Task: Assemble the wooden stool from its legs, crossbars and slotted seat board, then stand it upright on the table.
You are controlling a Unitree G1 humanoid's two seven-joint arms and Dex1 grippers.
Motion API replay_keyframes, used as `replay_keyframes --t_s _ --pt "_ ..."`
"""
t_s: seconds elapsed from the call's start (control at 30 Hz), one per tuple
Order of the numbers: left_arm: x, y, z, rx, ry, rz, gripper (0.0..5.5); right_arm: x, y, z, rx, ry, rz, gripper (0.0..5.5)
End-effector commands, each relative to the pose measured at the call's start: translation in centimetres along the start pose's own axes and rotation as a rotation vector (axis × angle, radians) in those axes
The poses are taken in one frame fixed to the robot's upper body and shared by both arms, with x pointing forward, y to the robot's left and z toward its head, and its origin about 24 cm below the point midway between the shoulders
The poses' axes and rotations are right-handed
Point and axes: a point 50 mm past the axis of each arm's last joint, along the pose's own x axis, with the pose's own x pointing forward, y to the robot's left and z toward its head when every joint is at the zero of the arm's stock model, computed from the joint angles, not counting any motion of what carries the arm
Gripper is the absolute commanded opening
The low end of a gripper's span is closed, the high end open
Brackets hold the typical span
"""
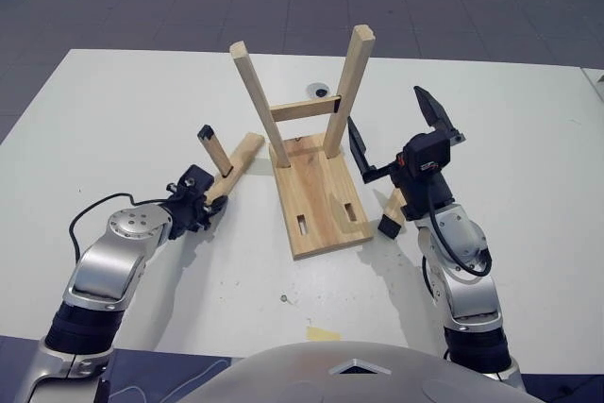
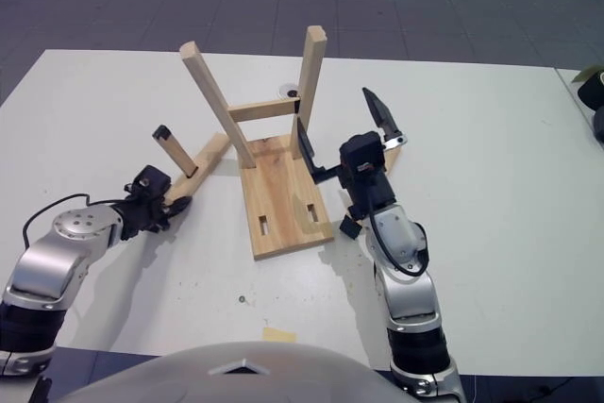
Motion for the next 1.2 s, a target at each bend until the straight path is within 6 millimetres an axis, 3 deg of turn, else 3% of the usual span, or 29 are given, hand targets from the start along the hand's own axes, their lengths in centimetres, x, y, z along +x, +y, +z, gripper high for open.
replay_keyframes --t_s 0.03,0.1,0.17,0.23,0.3,0.4,0.53,0.67,0.97,1.1,1.2 --pt "-1.2 5.5 5.7 -0.051 -0.303 0.391 2.13 0.8 -1.5 0.6 -0.023 -0.027 -0.044 5.40" --pt "-2.5 7.4 9.3 -0.099 -0.496 0.526 2.05 1.6 -2.8 1.3 -0.015 -0.054 -0.082 5.40" --pt "-4.0 8.0 12.9 -0.159 -0.688 0.551 2.05 2.5 -3.6 2.8 -0.003 -0.107 -0.088 5.40" --pt "-6.1 7.3 17.1 -0.098 -0.906 0.519 2.05 3.6 -4.4 4.8 0.069 -0.180 -0.088 5.40" --pt "-8.0 6.2 20.2 -0.023 -1.079 0.454 2.05 4.6 -5.2 6.7 0.255 -0.244 -0.084 5.40" --pt "-9.5 2.9 22.9 0.170 -1.247 0.229 2.05 5.5 -5.1 9.5 0.625 -0.327 0.079 5.40" --pt "-8.2 -0.7 21.5 0.259 -1.198 -0.136 2.05 5.3 -4.8 11.7 0.963 -0.411 0.246 5.40" --pt "-7.7 -3.6 19.6 0.277 -1.128 -0.377 2.05 5.4 -4.9 11.9 1.076 -0.389 0.277 5.40" --pt "-7.6 -6.0 18.5 0.287 -1.100 -0.512 2.05 6.2 -4.5 11.3 1.322 -0.275 0.274 5.40" --pt "-7.4 -6.2 18.2 0.315 -1.083 -0.513 2.05 6.1 -4.4 11.5 1.332 -0.263 0.265 4.81" --pt "-7.5 -6.1 18.1 0.320 -1.084 -0.513 2.05 5.9 -4.5 11.4 1.243 -0.224 0.239 4.37"
